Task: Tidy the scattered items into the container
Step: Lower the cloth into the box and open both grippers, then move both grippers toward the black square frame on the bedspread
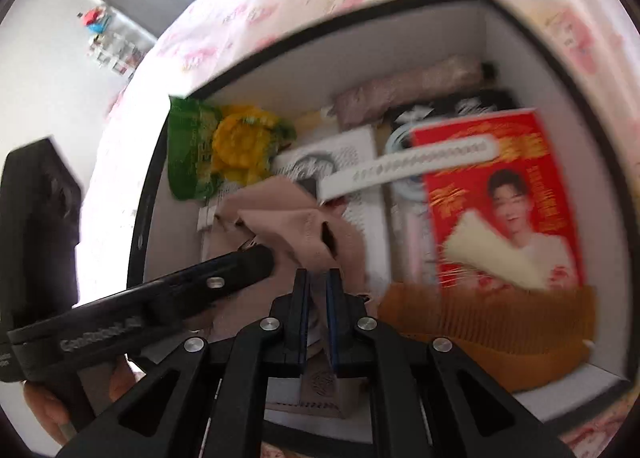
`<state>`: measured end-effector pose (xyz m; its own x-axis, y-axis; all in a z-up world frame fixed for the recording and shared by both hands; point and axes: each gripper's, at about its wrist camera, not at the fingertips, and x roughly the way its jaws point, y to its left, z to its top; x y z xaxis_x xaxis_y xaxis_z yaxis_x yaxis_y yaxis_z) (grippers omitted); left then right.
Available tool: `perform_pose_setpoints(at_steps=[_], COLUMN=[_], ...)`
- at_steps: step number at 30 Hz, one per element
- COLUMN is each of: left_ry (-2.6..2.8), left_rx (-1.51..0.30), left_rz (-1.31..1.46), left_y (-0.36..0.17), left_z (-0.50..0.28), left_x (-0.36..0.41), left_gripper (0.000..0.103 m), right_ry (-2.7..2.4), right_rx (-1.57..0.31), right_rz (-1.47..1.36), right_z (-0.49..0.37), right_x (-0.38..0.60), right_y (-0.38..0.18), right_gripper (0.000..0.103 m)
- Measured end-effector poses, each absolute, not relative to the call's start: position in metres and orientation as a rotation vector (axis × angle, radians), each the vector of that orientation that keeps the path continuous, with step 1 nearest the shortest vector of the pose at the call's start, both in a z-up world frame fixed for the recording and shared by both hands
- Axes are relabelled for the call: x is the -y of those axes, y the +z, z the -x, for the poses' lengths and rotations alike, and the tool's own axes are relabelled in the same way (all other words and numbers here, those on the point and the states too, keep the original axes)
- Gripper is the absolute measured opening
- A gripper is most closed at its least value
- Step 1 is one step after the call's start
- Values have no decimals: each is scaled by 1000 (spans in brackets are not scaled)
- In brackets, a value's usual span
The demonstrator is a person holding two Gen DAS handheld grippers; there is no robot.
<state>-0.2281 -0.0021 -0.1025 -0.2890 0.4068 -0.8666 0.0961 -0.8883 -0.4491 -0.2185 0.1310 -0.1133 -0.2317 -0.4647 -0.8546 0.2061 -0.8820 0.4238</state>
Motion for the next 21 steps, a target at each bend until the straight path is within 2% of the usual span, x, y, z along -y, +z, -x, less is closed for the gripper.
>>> perform_pose_setpoints(at_steps=[5,7,9,11,21], left_ry=[2365,2384,2387,2399,2434], left_rx=[609,579,553,532,429], left_rz=[1499,1422,1375,1326,1271], left_y=[-50,-29,-14,-2,14], left_z=[195,178,164,148,76], left_x=[-1,-2,-8,-6,-5], left_gripper=[44,46,50,54,53], right_ry=[-2338,-2384,-2412,-2428,-2428], right_rx=[258,257,247,245,243], right_rz=[-1440,-1384,-1328,-1293,-1258], right_z=[196,183,167,154,75], right_x=[-144,-151,-156,-161,-165], right_y=[-60,-39,-22,-10,2], right_gripper=[9,17,35,36,39])
